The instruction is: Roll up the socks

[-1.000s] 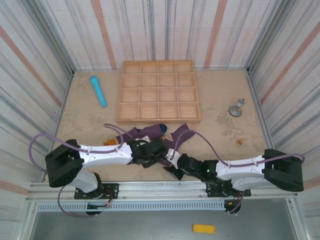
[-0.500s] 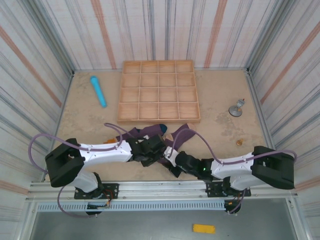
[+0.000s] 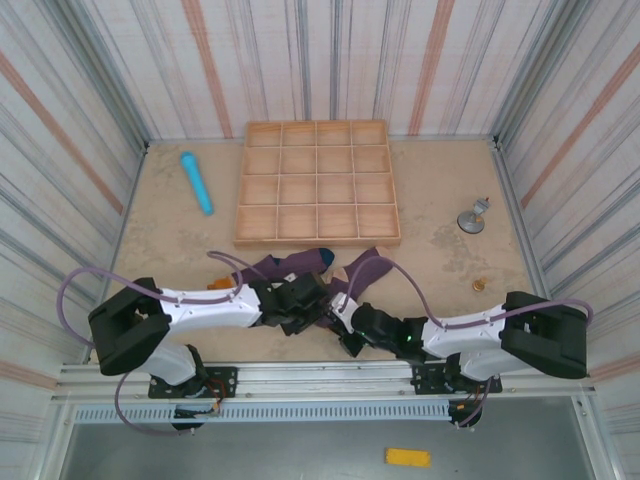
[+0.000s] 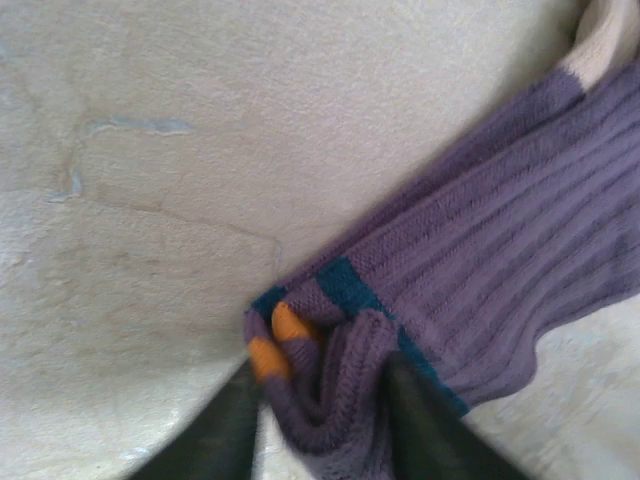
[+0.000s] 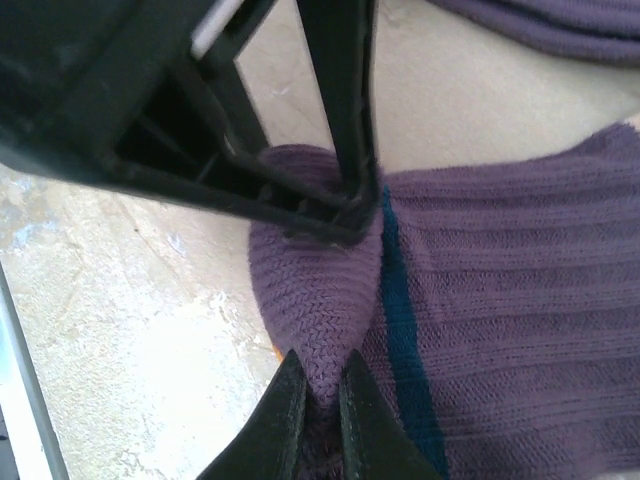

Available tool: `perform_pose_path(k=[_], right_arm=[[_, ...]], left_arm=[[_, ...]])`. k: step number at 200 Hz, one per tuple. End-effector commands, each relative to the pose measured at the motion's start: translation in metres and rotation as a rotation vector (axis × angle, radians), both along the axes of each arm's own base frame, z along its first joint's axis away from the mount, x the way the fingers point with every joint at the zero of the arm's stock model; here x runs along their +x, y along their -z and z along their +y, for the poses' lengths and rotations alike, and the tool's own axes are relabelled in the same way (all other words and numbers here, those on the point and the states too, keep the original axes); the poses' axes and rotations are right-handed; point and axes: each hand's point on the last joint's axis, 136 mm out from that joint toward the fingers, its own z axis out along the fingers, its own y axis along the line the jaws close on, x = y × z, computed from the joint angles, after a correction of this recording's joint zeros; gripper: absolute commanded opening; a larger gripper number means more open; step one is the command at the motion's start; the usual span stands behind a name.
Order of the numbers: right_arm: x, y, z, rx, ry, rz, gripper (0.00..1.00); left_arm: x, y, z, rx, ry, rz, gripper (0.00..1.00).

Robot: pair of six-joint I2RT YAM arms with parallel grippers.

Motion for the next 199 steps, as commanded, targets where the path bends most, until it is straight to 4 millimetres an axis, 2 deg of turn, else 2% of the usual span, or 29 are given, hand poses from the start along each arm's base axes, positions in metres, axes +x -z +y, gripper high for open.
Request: perform_pose_path(k=[1,27,58,77,111,149,163,178,199], right_arm=[[-0.003,0.011,-0.009,0.042,0.055,0.144,0.0],[0.002,0.018,-0.018,0.088,0.126,0.264,0.0],[0.009,0.024,-0.033,0.122,0.252,0.397,0.0],[0.012,0.028,-0.04,0.128,0.297,0.47,0.0],[0.015,0.042,-0.05,0.1,0.377,0.599,0.0],[0.012,0.058,-0.045,0.072,0.401,0.714,0.0],[0.013,0.063,-0.047,0.075,0.426,0.732,0.0],[0.013,0.065,-0.048,0.066,0.436,0.74,0.0],[0.014,0.068,-0.055,0.058,0.471,0.758,0.0]], left_arm=[[0.007,-0.014,-0.001,-0.044,0.01,-0.057,0.68],[0.01,-0.021,0.001,-0.044,0.036,-0.104,0.71],[0.008,-0.024,0.008,-0.02,0.09,-0.145,0.57],[0.006,-0.021,0.005,-0.052,0.132,-0.167,0.5],[0.008,-0.015,0.0,-0.08,0.188,-0.182,0.46],[0.017,-0.009,-0.013,-0.099,0.235,-0.197,0.47],[0.02,-0.004,-0.018,-0.115,0.246,-0.193,0.44],[0.021,0.005,-0.011,-0.081,0.219,-0.178,0.4],[0.027,0.009,-0.006,-0.083,0.202,-0.191,0.39]])
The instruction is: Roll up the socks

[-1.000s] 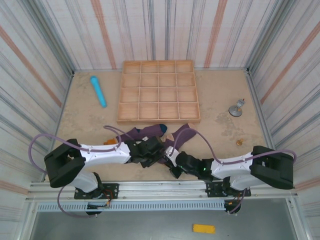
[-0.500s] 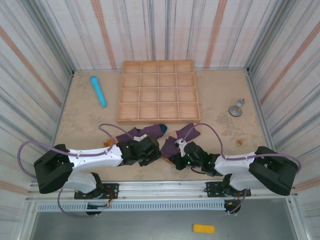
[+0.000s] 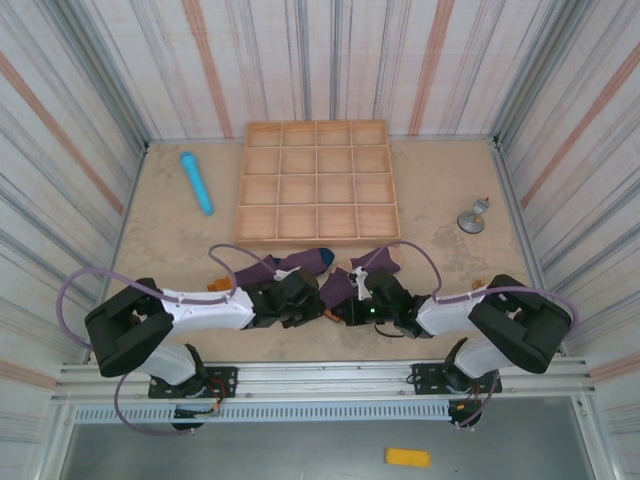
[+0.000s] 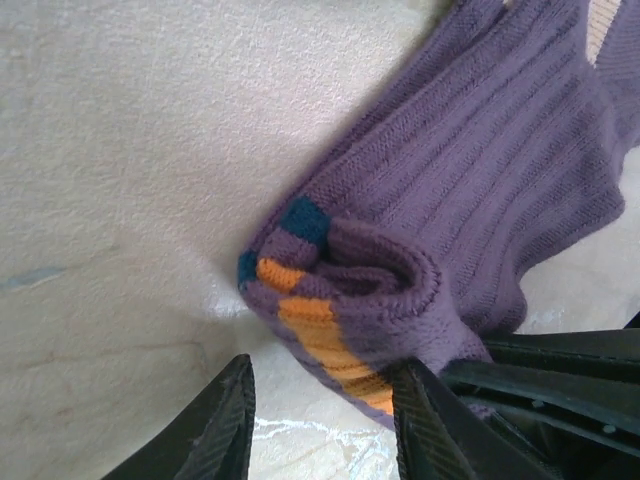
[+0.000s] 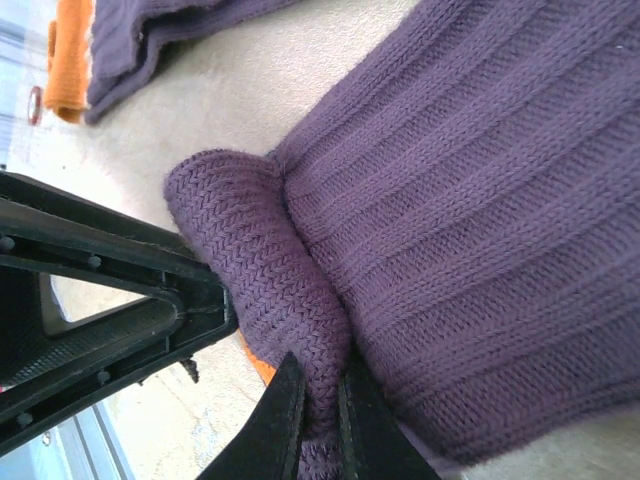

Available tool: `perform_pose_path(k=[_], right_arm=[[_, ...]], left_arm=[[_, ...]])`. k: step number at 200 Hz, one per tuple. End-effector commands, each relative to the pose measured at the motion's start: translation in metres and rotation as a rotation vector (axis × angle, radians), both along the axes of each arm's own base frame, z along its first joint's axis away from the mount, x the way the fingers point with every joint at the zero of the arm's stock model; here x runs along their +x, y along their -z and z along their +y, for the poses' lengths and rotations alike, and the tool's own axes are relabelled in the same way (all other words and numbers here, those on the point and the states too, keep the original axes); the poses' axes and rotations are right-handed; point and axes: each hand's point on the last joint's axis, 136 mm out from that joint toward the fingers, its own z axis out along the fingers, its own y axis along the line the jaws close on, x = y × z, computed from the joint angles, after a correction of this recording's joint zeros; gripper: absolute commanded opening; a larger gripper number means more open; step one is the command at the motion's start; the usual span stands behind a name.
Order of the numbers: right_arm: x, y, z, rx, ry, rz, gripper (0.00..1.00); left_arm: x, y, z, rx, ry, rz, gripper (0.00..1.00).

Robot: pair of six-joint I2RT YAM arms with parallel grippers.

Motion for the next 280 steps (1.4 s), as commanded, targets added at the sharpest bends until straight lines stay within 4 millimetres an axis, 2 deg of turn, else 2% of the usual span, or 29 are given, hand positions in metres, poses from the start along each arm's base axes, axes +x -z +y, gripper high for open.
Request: perform_pose_path(k=[1,52,111,153,170,187,222,239,277,280], right_arm=[[-0.028,0.054,-0.045,-0.206,0.059,0.201,0.0],[-0.025,0.053,-0.043,-0.174,0.065,0.235,0.0],[-0.025,0.05,-0.037,-0.121,0.043,0.247,0.0],[-0.025,0.047,-0.038,-0.101,0.035,0.252,0.0],[-0.025,0.045,-0.039,-0.1,0.031,0.246,0.0],[-0.023,0.04,-0.04,-0.102,0.025,0.224,0.12],[-0.019,0.02,-0.043,-0.172,-0.031,0.111,0.33],[-0.018,0.008,-0.045,-0.208,-0.05,0.03,0.39],[-0.017,-0.025,-0.05,-0.259,-0.08,-0.261,0.61],[-0.017,-0.032,-0.049,-0.253,-0.083,-0.297,0.62]], left_arm=[[0.007,0.005,0.003,-0.001,0.005,-0.023,0.39],[0.013,0.014,0.011,0.043,-0.004,-0.024,0.38],[0.017,0.029,0.011,0.065,-0.023,-0.015,0.39],[0.013,0.045,0.026,0.144,-0.066,0.038,0.23],[0.011,0.049,0.035,0.176,-0.08,0.071,0.11],[0.009,0.046,0.038,0.188,-0.08,0.094,0.0],[0.004,0.029,0.036,0.217,-0.058,0.144,0.0],[0.002,0.018,0.038,0.236,-0.065,0.172,0.0],[0.002,-0.003,0.034,0.247,-0.057,0.247,0.0],[0.002,-0.004,0.032,0.242,-0.049,0.255,0.0]])
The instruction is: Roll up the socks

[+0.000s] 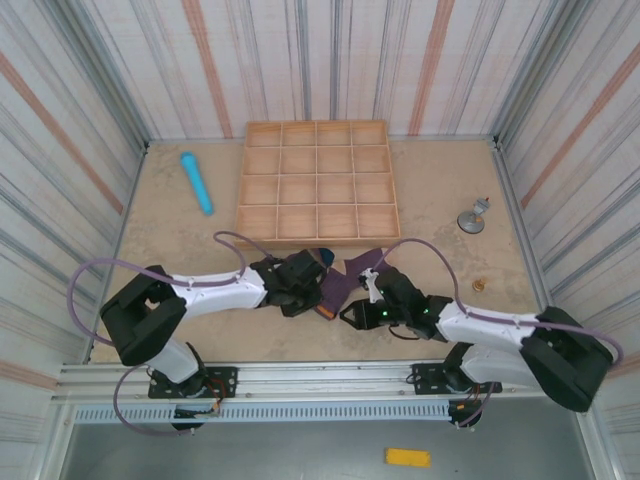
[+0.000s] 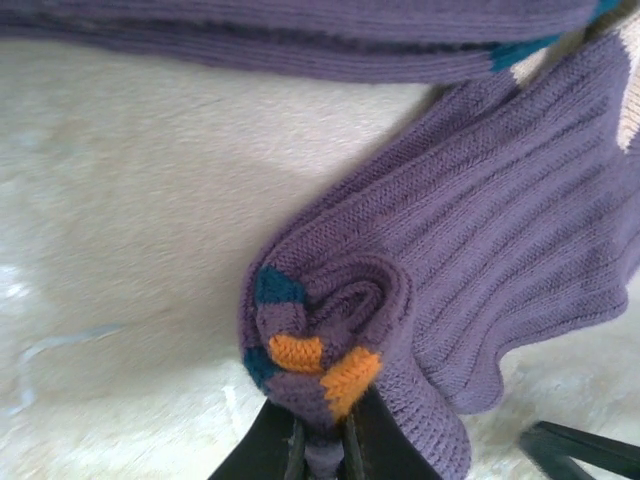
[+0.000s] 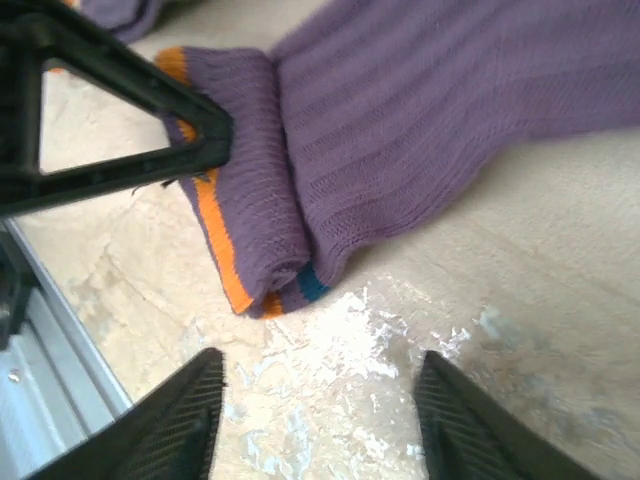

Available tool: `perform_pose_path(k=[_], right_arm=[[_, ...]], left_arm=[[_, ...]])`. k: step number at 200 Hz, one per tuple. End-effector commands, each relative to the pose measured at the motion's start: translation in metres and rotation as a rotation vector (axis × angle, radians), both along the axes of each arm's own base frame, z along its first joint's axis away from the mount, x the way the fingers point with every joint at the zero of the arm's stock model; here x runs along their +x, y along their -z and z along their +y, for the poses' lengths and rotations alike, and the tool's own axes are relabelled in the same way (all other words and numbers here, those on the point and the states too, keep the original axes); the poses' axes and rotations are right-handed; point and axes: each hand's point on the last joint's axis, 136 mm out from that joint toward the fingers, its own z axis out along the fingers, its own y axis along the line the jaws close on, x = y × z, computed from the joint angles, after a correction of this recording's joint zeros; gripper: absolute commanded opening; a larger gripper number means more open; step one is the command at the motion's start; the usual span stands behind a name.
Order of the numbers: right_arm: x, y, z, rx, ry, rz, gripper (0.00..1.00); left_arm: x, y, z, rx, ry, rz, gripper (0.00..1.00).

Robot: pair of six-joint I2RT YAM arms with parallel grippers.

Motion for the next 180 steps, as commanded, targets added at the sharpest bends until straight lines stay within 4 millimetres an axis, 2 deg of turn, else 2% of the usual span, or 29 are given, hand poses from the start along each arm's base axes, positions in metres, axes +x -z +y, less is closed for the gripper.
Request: perform_pose_path(k=[1,26,67,93,123,147,180], right_arm=[[-0.001,-0.004,-0.018,-0.144,-0.032,-0.197,0.63],[-0.005,-0.017,-0.013,-0.193,-0.104,-0.373,0.66],[-0.006,-0.029,0.007,-0.266,-0.204,-0.602,0.66],[-0.013,-0.023,0.027,-0.329,-0.29,-0.729,0.63],[-0.015,-0.021,0.048,-0.325,-0.327,-0.823,0.59],[-0.015,-0.017,0.061,-0.332,-0.353,-0.847,0.57],[-0.012,0.0,0.071,-0.371,-0.385,-0.846,0.52]], left_arm=[[-0.016,-0.001,0.019,0.095,0.01,0.121,0.0],[-0.02,0.001,0.009,0.064,0.032,0.224,0.0],[-0.017,-0.002,0.005,0.074,0.033,0.228,0.0],[-0.018,-0.001,0.002,0.061,0.036,0.239,0.0],[-0.019,0.003,-0.001,0.049,0.035,0.256,0.0],[-0.021,0.006,-0.004,0.039,0.044,0.271,0.0],[-0.021,0.007,-0.005,0.027,0.042,0.28,0.0]])
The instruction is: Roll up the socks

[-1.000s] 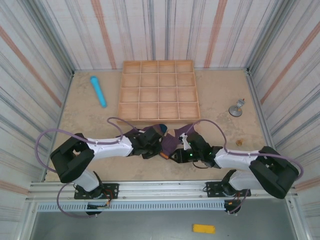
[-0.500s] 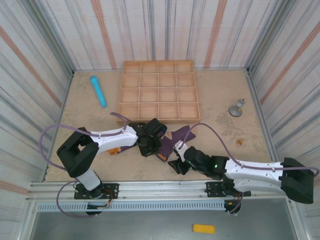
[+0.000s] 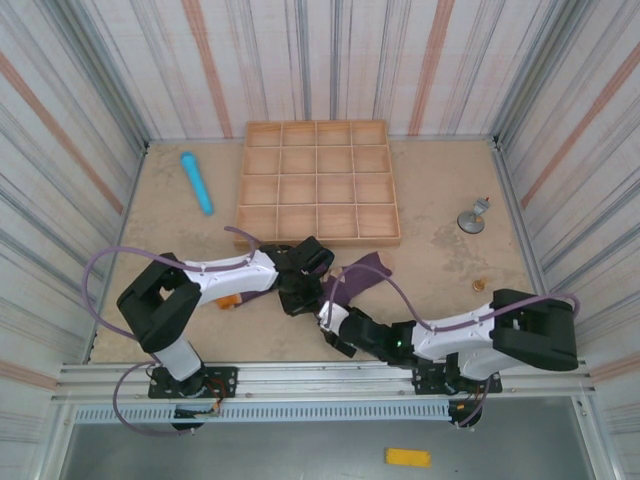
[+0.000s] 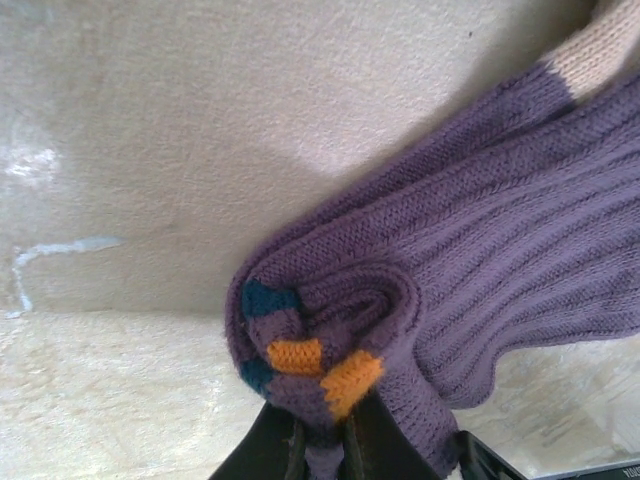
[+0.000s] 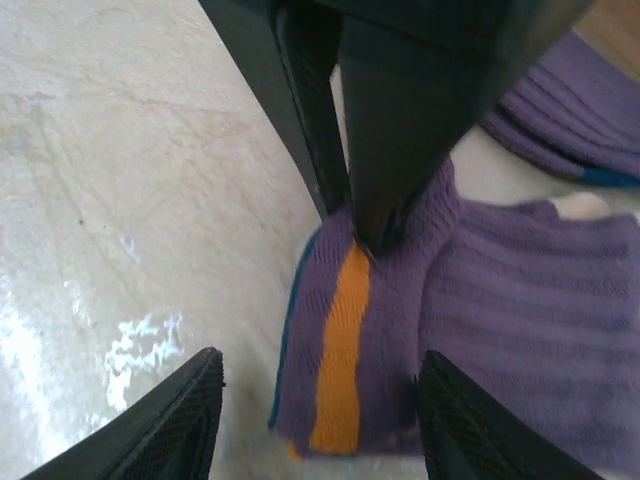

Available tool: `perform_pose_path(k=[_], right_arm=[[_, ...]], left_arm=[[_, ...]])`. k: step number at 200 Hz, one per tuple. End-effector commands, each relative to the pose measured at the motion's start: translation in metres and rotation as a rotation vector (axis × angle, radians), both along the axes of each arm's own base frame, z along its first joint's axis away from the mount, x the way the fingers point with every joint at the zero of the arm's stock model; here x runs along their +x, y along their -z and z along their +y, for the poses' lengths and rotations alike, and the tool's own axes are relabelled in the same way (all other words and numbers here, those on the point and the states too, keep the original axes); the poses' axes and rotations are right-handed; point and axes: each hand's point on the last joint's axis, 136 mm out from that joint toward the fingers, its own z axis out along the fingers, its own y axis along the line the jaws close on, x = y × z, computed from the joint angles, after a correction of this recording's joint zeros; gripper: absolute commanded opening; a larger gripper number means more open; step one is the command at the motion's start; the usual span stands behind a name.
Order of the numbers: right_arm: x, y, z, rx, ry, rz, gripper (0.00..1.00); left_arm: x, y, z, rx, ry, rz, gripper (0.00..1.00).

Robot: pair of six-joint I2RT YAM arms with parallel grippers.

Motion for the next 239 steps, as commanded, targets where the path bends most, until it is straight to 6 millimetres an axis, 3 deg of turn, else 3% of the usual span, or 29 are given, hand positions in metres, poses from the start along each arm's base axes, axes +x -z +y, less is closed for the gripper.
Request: perform_pose_path(k=[1,27,93,135,157,174,183,202,239], right_arm=[[0.007,-0.009,0.018,0.021,-0.012,-0.064,0.52],[0.008,-0.003,0.02,0.019,0.001,-0.05,0.48],[0.013,0.014,0.002,-0.02,0.076,-0.003,0.34],[0.008,0.025,-0.004,-0.029,0.097,0.061,0.15],[0.005,0.028,-0.006,-0.001,0.099,0.137,0.04],[0.005,0.03,-0.008,0.044,0.104,0.217,0.0],[0.006,0.029,-0.009,0.07,0.106,0.254,0.0],[0.007,0.026,-0.011,0.127,0.111,0.338,0.0],[0.014,0.027,-0.021,0.223,0.16,0.514,0.0]], left_arm=[[-0.003,0.005,0.002,0.011,0.005,0.031,0.0],[-0.002,0.003,0.004,0.011,0.006,0.027,0.0],[-0.003,0.004,-0.002,-0.017,0.026,0.037,0.0],[0.0,0.002,-0.004,-0.052,0.028,0.021,0.0],[0.003,-0.003,-0.007,-0.083,0.022,-0.008,0.18],[0.009,-0.01,-0.011,-0.123,0.011,-0.046,0.56],[0.012,-0.014,-0.011,-0.129,0.012,-0.069,0.68],[0.017,-0.024,-0.011,-0.142,0.022,-0.121,0.78],[0.025,-0.036,-0.014,-0.214,0.036,-0.224,0.77]])
